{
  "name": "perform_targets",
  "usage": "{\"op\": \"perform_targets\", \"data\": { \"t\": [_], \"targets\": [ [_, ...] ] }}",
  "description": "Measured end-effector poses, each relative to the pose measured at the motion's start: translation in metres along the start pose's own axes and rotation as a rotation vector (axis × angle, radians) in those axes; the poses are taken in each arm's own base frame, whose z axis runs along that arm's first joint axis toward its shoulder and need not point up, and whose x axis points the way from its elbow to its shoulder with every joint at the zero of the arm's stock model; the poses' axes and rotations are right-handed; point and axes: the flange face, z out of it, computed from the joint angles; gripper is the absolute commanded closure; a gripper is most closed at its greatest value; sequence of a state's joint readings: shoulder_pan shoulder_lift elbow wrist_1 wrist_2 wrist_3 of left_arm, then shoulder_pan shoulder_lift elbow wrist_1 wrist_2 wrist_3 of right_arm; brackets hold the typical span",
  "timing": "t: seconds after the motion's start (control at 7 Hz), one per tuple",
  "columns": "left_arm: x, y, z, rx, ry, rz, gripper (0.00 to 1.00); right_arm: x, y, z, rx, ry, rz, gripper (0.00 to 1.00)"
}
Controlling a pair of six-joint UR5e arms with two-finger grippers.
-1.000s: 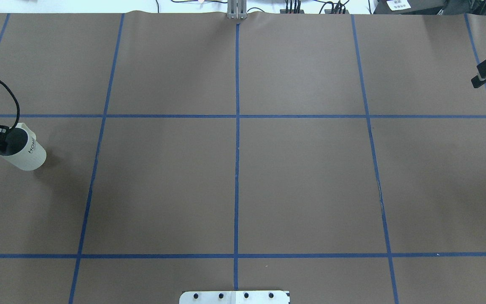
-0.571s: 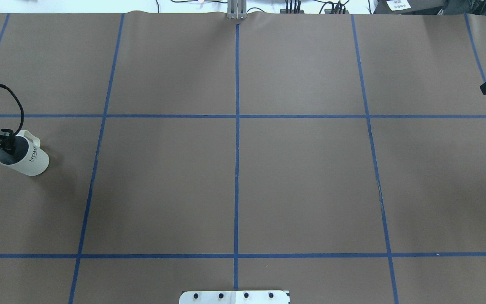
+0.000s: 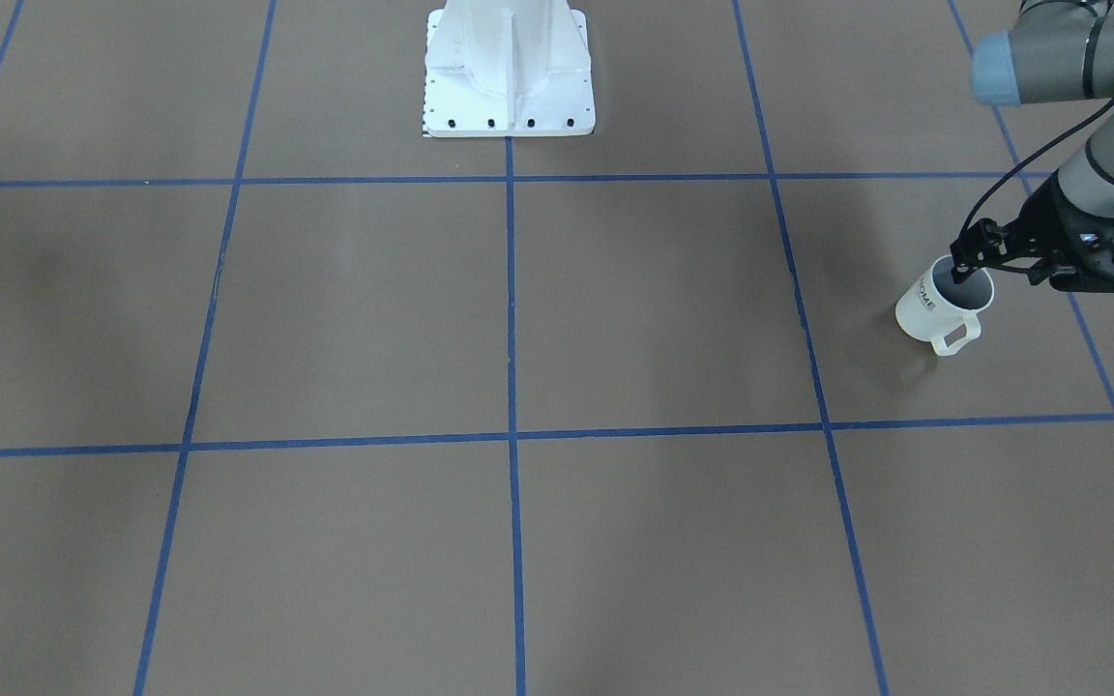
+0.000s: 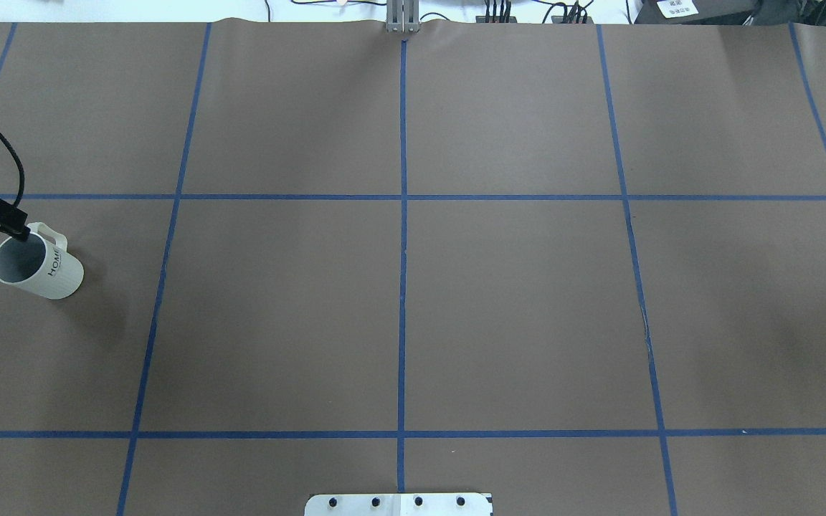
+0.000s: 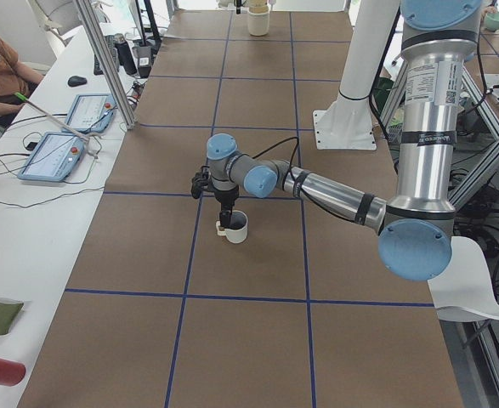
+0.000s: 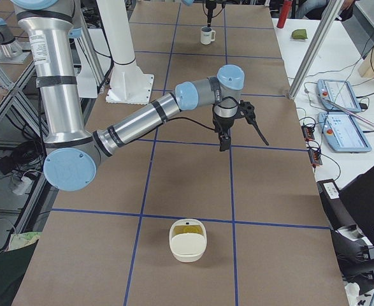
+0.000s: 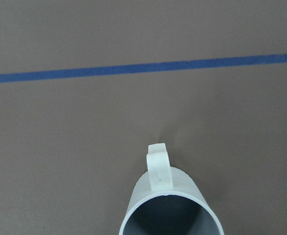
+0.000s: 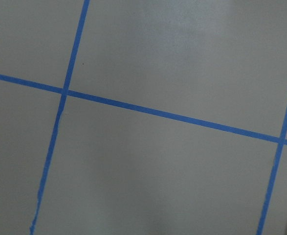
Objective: Left arm hands cup to right arm to dump lemon
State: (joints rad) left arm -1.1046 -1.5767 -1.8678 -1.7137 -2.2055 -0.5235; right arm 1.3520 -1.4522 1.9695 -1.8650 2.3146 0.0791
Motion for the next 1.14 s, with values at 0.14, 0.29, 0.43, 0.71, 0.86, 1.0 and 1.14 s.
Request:
{"op": "perform_targets", "data": {
  "t": [0.14,0.29,0.43,0.71,0.86,1.0,1.14],
  "targets": [
    [-0.025,-0.005,-0.02,0.035,-0.014,0.05,0.0,0.031,0.011,0.006,-0.015,0.011,-0.052,0.0],
    [-0.054,-0.009,-0.035,0.059,-0.031,0.075,0.0,0.068,0.028,0.013,-0.034,0.017,-0.105,0.0],
    [-0.082,-0.007,-0.045,0.074,-0.046,0.083,0.0,0.104,0.047,0.016,-0.046,0.018,-0.128,0.0],
    [-0.128,0.005,-0.059,0.097,-0.064,0.037,0.0,0.146,0.071,0.025,-0.07,0.033,-0.106,0.0],
    [-0.151,0.014,-0.055,0.107,-0.065,0.02,0.0,0.163,0.079,0.036,-0.086,0.04,-0.079,0.0],
    [-0.17,0.018,-0.041,0.123,-0.064,0.024,0.0,0.175,0.085,0.046,-0.099,0.04,-0.047,0.0],
    [-0.188,0.02,-0.025,0.134,-0.063,0.032,0.0,0.183,0.088,0.054,-0.102,0.035,-0.026,0.0]
  ]
}}
